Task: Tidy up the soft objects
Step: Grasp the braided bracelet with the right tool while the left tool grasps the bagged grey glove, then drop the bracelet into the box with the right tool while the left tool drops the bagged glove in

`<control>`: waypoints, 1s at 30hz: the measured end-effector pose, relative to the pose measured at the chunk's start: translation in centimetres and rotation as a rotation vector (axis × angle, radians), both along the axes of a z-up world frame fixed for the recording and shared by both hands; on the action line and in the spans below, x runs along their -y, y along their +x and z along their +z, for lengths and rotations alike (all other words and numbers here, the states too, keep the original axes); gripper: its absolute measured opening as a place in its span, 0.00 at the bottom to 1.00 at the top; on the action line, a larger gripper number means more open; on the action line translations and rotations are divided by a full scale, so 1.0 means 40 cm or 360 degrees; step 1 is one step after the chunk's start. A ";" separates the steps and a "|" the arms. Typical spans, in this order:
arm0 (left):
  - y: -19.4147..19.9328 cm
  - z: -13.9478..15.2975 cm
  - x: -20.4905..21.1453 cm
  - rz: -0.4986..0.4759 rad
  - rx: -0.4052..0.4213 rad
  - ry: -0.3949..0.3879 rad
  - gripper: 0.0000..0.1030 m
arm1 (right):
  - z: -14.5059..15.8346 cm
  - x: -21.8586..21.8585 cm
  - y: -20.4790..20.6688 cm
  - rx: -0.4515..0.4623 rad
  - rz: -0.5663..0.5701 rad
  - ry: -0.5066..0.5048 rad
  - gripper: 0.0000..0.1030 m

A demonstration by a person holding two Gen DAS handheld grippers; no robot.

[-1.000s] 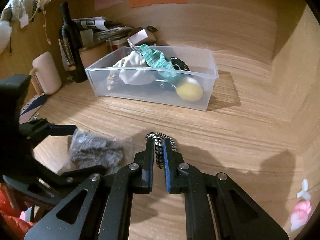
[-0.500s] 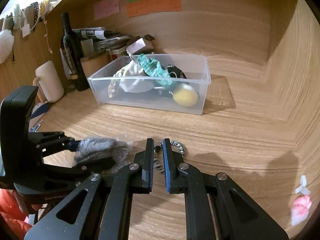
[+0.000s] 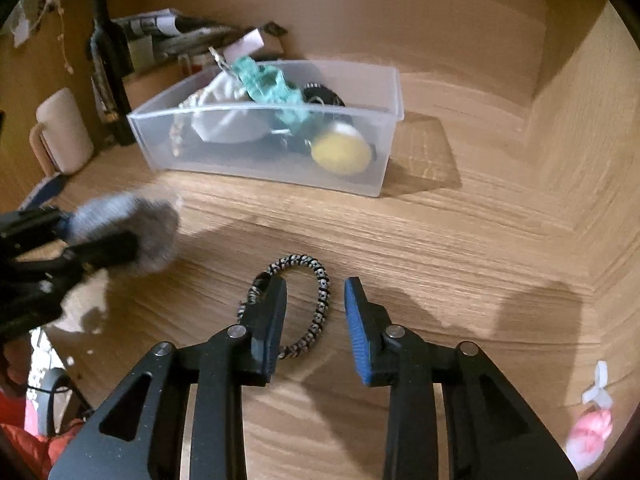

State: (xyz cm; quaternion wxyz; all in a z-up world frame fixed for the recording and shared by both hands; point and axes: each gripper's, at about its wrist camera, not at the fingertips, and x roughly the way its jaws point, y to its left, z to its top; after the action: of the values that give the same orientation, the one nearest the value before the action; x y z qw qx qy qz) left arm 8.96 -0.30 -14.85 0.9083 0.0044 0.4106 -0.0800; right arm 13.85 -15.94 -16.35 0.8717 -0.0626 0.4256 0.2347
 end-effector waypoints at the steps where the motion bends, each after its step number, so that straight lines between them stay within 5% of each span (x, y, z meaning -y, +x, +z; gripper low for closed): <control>1: 0.002 0.003 -0.005 0.0003 0.0009 -0.0004 0.31 | -0.003 -0.002 0.003 -0.0003 0.0003 -0.0012 0.27; 7: 0.017 0.017 -0.030 0.0030 0.0049 -0.0015 0.31 | -0.018 -0.017 0.032 -0.0014 0.0022 -0.0084 0.24; 9: 0.024 0.023 -0.038 0.0042 0.0064 -0.0019 0.31 | -0.018 -0.022 0.041 -0.0012 0.0049 -0.0090 0.09; 15: 0.039 0.054 -0.069 0.0089 0.0123 -0.0028 0.31 | -0.011 -0.031 0.043 0.0039 0.0043 -0.0086 0.07; 30: 0.145 0.210 -0.153 0.0230 0.0380 -0.0042 0.31 | 0.174 -0.049 0.048 0.0372 -0.0001 0.0140 0.07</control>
State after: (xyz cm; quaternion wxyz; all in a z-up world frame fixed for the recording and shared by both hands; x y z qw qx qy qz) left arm 14.74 5.82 -6.44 0.9541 -0.0275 0.2977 -0.0187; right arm 15.79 -13.98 -9.40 0.9173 -0.0511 0.3105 0.2440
